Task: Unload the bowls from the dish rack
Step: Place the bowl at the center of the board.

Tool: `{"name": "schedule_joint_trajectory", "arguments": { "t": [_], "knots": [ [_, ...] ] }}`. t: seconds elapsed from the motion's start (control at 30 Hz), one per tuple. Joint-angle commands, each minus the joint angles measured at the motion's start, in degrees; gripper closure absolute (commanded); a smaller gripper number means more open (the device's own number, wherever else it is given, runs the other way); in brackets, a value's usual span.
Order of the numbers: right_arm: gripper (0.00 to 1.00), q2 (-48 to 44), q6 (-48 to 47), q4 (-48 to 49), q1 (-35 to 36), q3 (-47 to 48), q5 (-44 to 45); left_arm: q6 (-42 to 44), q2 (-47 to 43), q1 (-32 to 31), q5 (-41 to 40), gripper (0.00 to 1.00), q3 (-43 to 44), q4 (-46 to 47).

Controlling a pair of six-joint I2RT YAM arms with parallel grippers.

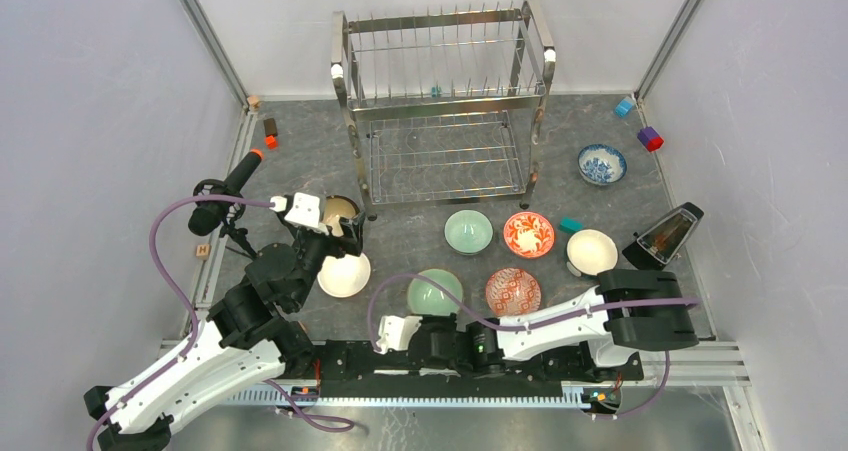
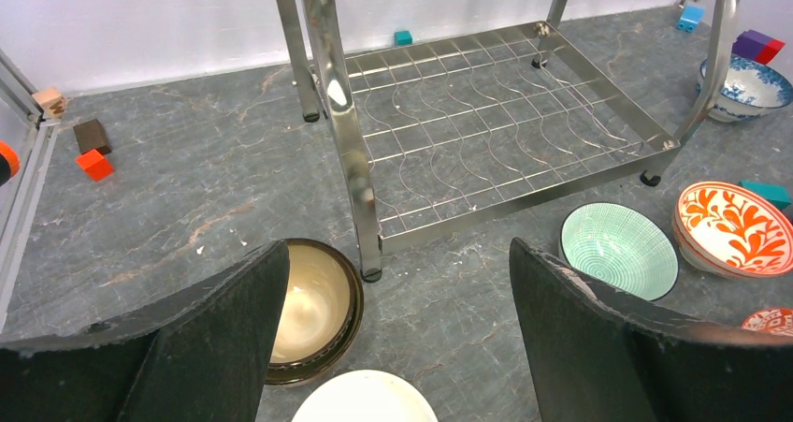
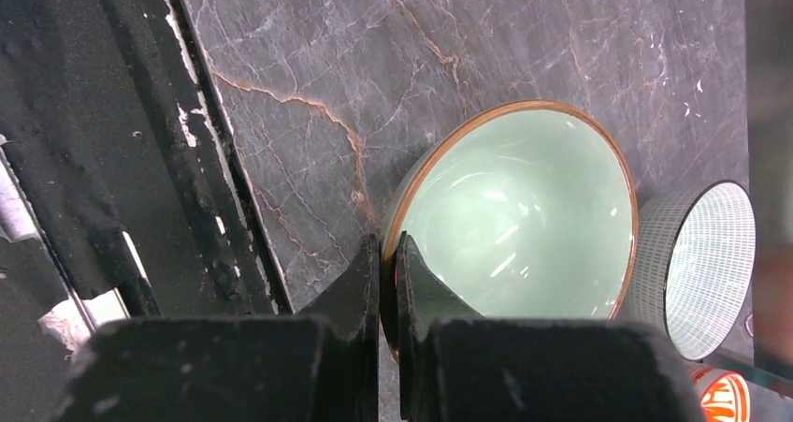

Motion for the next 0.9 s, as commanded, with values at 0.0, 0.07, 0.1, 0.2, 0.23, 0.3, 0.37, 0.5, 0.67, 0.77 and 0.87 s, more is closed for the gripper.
{"name": "schedule_joint_trajectory", "arguments": {
  "t": [0.0, 0.07, 0.1, 0.2, 0.23, 0.3, 0.37, 0.5, 0.67, 0.77, 0.87],
  "knots": [
    [1.00, 1.1, -0.1, 1.8, 0.3, 2.3, 1.6, 1.2, 0.3, 0.2, 0.6, 0.07, 1.0, 0.6],
    [0.98, 1.0, 0.4, 1.8, 0.3, 2.0, 1.6, 1.2, 0.2, 0.2, 0.5, 0.07, 1.0, 0.6],
    [0.93, 0.8, 0.5, 2.0, 0.3, 1.6, 1.4, 1.1, 0.2, 0.2, 0.5, 0.07, 0.9, 0.7],
    [0.71, -0.4, 1.0, 2.3, 0.3, 0.8, 0.5, 1.2, 0.4, 0.2, 0.5, 0.07, 1.0, 0.6],
    [0.63, -0.7, 1.3, 2.2, 0.4, 0.7, 0.2, 1.2, 0.5, 0.2, 0.6, 0.06, 1.0, 0.5],
    [0.51, -1.7, 2.0, 2.2, 0.5, 0.2, -0.5, 1.2, 0.7, 0.2, 0.7, 0.06, 1.0, 0.5],
    [0.42, -2.8, 2.7, 2.2, 0.6, -0.3, -1.0, 1.2, 0.9, 0.3, 0.8, 0.06, 1.1, 0.4],
    [0.22, -6.0, 4.7, 0.7, 1.1, -0.2, -2.3, 1.1, 1.2, 0.2, 1.3, 0.05, 1.3, 0.0],
    [0.04, -14.8, 11.1, -4.9, 1.7, 4.2, -3.3, 1.1, 2.6, 0.2, 2.7, 0.01, 1.4, -0.1],
    [0.03, -22.1, 13.2, -5.4, 1.7, 5.8, -0.8, 0.1, 4.5, 0.2, 3.4, 0.00, 2.0, -0.5],
    [0.02, -26.5, 14.1, -6.9, 1.7, 8.4, 5.5, -1.6, 6.2, 0.2, 2.8, 0.00, 3.0, -1.4]
  ]
}}
